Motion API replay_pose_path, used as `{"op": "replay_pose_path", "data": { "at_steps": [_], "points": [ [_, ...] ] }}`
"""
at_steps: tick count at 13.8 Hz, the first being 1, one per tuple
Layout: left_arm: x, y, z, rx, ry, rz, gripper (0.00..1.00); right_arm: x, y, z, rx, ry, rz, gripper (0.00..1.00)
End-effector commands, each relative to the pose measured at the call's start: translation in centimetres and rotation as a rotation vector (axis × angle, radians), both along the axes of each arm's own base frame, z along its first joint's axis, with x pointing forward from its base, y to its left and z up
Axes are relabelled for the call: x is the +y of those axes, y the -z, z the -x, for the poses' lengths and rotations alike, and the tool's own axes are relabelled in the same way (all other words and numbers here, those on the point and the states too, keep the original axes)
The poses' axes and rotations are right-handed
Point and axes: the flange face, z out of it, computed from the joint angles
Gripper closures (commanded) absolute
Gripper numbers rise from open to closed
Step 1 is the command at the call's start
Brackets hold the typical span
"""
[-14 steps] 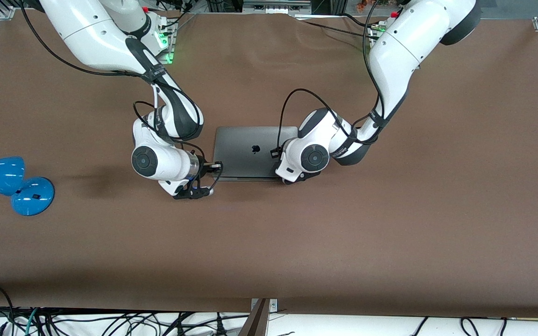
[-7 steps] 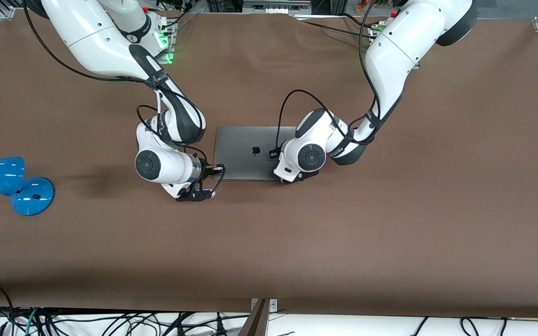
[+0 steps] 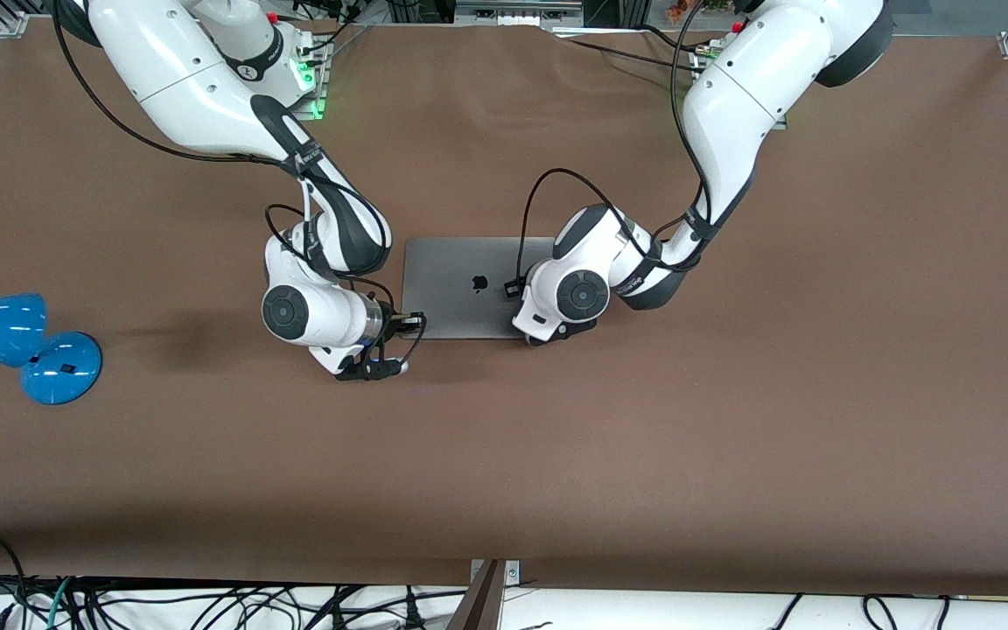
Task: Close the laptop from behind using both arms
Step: 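Press the lid flat shut with both grippers, then lift away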
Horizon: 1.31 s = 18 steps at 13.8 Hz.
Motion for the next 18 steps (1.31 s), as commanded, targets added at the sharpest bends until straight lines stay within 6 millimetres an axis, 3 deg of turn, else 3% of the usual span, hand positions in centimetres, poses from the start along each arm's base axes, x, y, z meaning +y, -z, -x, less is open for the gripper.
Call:
{"op": "replay_pose_path", "data": {
  "at_steps": [1, 2, 3, 5, 9, 11, 14, 18],
  "points": [
    [-0.5, 0.2, -0.3, -0.025, 0.024, -0.013, 0.97, 0.3, 0.7, -0.5, -0.017, -0.018, -0.002, 0.91],
    [-0.4, 0.3, -0.4, -0.032, 0.032, -0.019, 0.91, 0.3, 0.7, -0.5, -0.017, -0.018, -0.002, 0.92],
    [-0.5, 0.2, -0.4, -0.036, 0.036, -0.020, 0.69, 0.3, 0.8, -0.5, -0.016, -0.018, 0.001, 0.92],
    [-0.3, -0.1, -0.6, -0.043, 0.037, -0.020, 0.00, 0.1, 0.5, -0.8, -0.025, -0.019, -0.002, 0.92],
    [0.5, -0.8, -1.3, -0.070, 0.048, -0.040, 0.00, 0.2, -1.1, -1.0, -0.003, -0.023, -0.002, 0.88],
    [0.6, -2.0, -1.6, -0.079, 0.046, -0.041, 0.00, -0.6, -4.7, -1.2, 0.017, -0.040, 0.007, 0.76],
    [1.9, -3.7, -2.4, -0.103, 0.069, -0.067, 0.00, -4.3, -11.9, -0.9, 0.088, -0.056, 0.045, 0.65],
    [3.2, -9.5, -2.6, -0.160, 0.133, -0.129, 0.00, -10.7, -21.2, -0.2, 0.086, -0.062, 0.155, 0.15]
  ]
}}
